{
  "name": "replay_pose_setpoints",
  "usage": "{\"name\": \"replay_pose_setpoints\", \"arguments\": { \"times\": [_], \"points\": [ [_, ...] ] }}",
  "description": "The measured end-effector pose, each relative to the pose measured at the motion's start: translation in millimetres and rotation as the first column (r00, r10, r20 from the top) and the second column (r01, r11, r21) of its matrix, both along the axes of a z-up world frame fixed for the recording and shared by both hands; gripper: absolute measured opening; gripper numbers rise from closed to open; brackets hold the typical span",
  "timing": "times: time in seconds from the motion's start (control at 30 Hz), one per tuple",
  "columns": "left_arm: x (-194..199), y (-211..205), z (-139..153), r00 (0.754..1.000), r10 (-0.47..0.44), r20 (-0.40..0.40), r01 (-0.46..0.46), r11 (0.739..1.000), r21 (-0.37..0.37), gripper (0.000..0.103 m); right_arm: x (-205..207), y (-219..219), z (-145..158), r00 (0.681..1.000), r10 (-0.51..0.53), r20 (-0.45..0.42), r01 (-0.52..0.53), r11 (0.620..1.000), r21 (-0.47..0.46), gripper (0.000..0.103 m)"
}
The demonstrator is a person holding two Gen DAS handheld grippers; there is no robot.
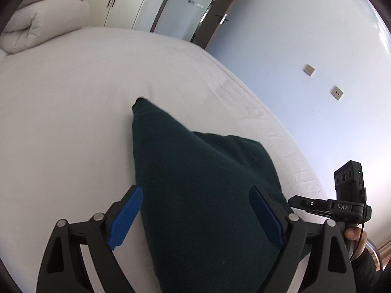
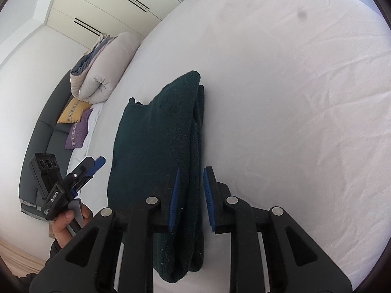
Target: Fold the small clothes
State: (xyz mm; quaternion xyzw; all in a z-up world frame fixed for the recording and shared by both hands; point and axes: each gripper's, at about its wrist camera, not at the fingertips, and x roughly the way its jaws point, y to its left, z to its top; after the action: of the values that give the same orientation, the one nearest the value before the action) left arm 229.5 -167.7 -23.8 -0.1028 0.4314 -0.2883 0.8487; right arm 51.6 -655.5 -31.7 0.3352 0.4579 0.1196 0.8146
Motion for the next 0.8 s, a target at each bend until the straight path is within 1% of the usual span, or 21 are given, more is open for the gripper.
{"name": "replay_pose_setpoints", "arguments": {
  "times": [0.07, 0.13, 0.17, 0.23, 0.27, 0.3, 0.33, 0.37, 0.43, 0.47, 0.53, 0.57, 0.6, 0.63, 0.67, 0.7, 0.73, 0.8],
  "points": [
    [9.8, 2.7, -15.1, 0.997, 0.004, -0.072, -0.004, 1.000, 0.001, 0.090, 7.5, 0.6, -5.9, 0.999, 0.004, -0.032, -0.004, 1.000, 0.003, 0.019],
    [15.0, 3.8, -29.5, 0.990, 0.010, -0.142, -0.010, 1.000, 0.000, 0.090, 18.3, 3.1, -11.0, 0.999, 0.005, -0.047, -0.004, 1.000, 0.023, 0.020],
    [16.5, 3.5, -36.4, 0.984, 0.007, -0.177, -0.009, 1.000, -0.008, 0.090, 23.2, 3.1, -14.3, 0.998, 0.006, -0.054, -0.003, 0.999, 0.048, 0.024],
    [18.2, -1.6, -49.0, 0.971, -0.025, -0.240, 0.017, 0.999, -0.035, 0.090, 33.9, 3.7, -24.1, 0.996, 0.002, -0.088, 0.007, 0.994, 0.105, 0.042],
    [18.3, -3.6, -51.7, 0.969, -0.033, -0.246, 0.025, 0.999, -0.039, 0.090, 41.7, 6.1, -29.5, 0.995, 0.002, -0.099, 0.012, 0.989, 0.145, 0.054],
    [17.6, -4.4, -51.1, 0.970, -0.035, -0.240, 0.027, 0.999, -0.039, 0.090, 44.4, 4.1, -30.5, 0.996, -0.002, -0.089, 0.018, 0.984, 0.178, 0.056],
    [17.6, -5.6, -51.1, 0.968, -0.047, -0.248, 0.035, 0.998, -0.050, 0.090, 48.2, 5.5, -30.3, 0.997, -0.008, -0.078, 0.023, 0.981, 0.190, 0.056],
    [18.6, -7.4, -52.2, 0.962, -0.062, -0.266, 0.047, 0.997, -0.062, 0.090, 52.3, 7.4, -30.5, 0.997, -0.011, -0.075, 0.025, 0.983, 0.181, 0.056],
    [21.5, -12.5, -52.7, 0.955, -0.070, -0.290, 0.058, 0.997, -0.049, 0.090, 60.0, 13.7, -35.1, 0.994, -0.003, -0.107, 0.018, 0.989, 0.145, 0.056],
    [22.8, -15.7, -52.5, 0.950, -0.080, -0.301, 0.071, 0.997, -0.043, 0.090, 65.7, 19.8, -36.4, 0.994, 0.010, -0.108, 0.006, 0.990, 0.141, 0.056],
    [26.7, -19.9, -52.6, 0.941, -0.095, -0.325, 0.089, 0.995, -0.034, 0.089, 78.1, 32.4, -37.7, 0.993, 0.045, -0.111, -0.029, 0.989, 0.145, 0.052],
    [28.5, -21.2, -52.9, 0.937, -0.102, -0.334, 0.099, 0.995, -0.026, 0.087, 83.7, 38.9, -39.1, 0.991, 0.055, -0.120, -0.038, 0.990, 0.138, 0.044],
    [30.4, -21.9, -53.5, 0.934, -0.107, -0.340, 0.109, 0.994, -0.016, 0.081, 88.7, 44.9, -41.2, 0.990, 0.060, -0.130, -0.043, 0.990, 0.133, 0.037],
    [31.5, -21.7, -53.0, 0.932, -0.112, -0.344, 0.117, 0.993, -0.005, 0.074, 91.7, 48.0, -43.3, 0.989, 0.061, -0.134, -0.042, 0.990, 0.138, 0.034],
    [31.9, -21.6, -51.8, 0.932, -0.120, -0.343, 0.129, 0.992, 0.003, 0.070, 93.4, 50.0, -45.1, 0.989, 0.052, -0.136, -0.032, 0.989, 0.145, 0.030],
    [31.9, -21.4, -49.9, 0.931, -0.130, -0.342, 0.140, 0.990, 0.005, 0.063, 94.0, 52.3, -45.4, 0.990, 0.041, -0.138, -0.022, 0.990, 0.138, 0.027],
    [32.0, -21.5, -48.1, 0.930, -0.135, -0.342, 0.145, 0.989, 0.003, 0.057, 92.0, 55.8, -43.0, 0.990, 0.039, -0.134, -0.024, 0.993, 0.113, 0.025],
    [30.3, -22.0, -42.9, 0.932, -0.137, -0.335, 0.147, 0.989, 0.007, 0.051, 90.1, 71.2, -30.0, 0.992, 0.039, -0.118, -0.039, 0.999, 0.000, 0.023]
  ]
}}
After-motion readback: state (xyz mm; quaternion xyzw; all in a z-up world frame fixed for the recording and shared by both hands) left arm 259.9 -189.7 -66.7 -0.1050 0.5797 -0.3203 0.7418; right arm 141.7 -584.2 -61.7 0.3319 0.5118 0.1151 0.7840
